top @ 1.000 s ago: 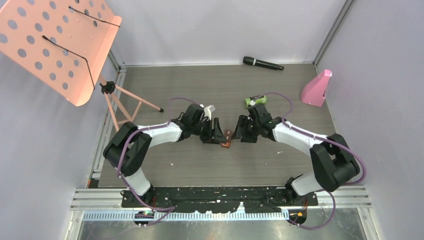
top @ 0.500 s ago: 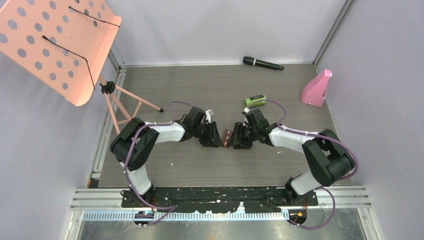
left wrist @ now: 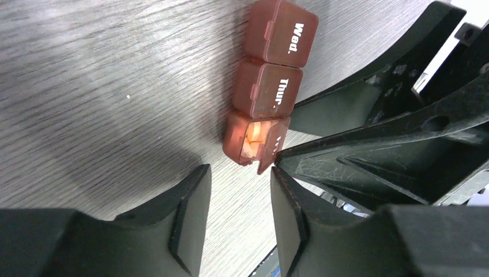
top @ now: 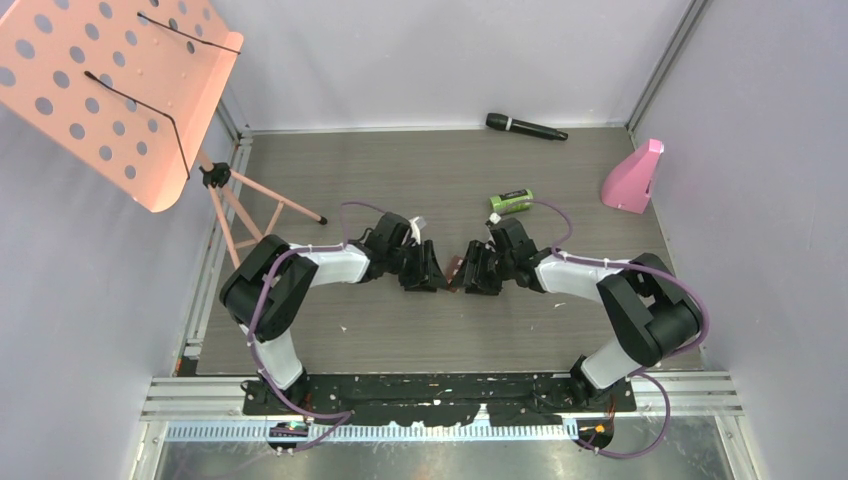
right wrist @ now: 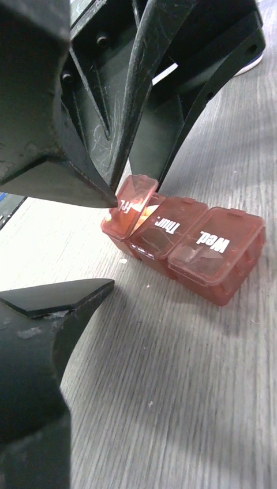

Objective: Sort the pills into containers
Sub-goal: Close the pill container at the center of the board, then pick up the pill bottle at the center of the board.

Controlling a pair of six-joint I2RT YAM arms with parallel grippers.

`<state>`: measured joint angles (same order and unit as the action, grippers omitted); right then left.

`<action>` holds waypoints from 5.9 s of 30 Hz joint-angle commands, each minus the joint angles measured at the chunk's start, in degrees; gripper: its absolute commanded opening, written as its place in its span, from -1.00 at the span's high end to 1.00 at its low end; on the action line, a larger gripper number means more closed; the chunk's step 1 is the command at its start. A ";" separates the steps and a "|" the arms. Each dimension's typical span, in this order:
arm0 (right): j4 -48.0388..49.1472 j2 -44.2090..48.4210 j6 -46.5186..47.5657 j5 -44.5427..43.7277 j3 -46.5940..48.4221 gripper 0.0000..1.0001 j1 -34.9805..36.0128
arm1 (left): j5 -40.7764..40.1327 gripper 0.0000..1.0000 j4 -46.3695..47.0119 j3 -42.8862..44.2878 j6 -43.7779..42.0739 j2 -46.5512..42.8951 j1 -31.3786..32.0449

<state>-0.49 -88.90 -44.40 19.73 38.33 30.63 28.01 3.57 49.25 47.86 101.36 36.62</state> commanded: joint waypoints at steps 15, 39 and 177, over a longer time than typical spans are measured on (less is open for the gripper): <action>4.78 -3.15 -2.95 0.95 -1.01 0.04 -1.32 | -2.83 0.17 0.79 2.31 -0.77 -1.29 -1.38; -5.77 -7.43 -0.22 -2.51 0.26 0.39 -1.43 | -9.18 0.63 -13.12 6.23 -5.90 4.50 -0.70; -27.09 -27.44 95.40 2.49 56.95 0.43 -14.62 | -38.36 -0.95 -27.32 8.86 -32.65 -32.47 -7.29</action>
<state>-42.24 -126.65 60.03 10.90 102.78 17.28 -9.43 -24.71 58.37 14.79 71.22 29.65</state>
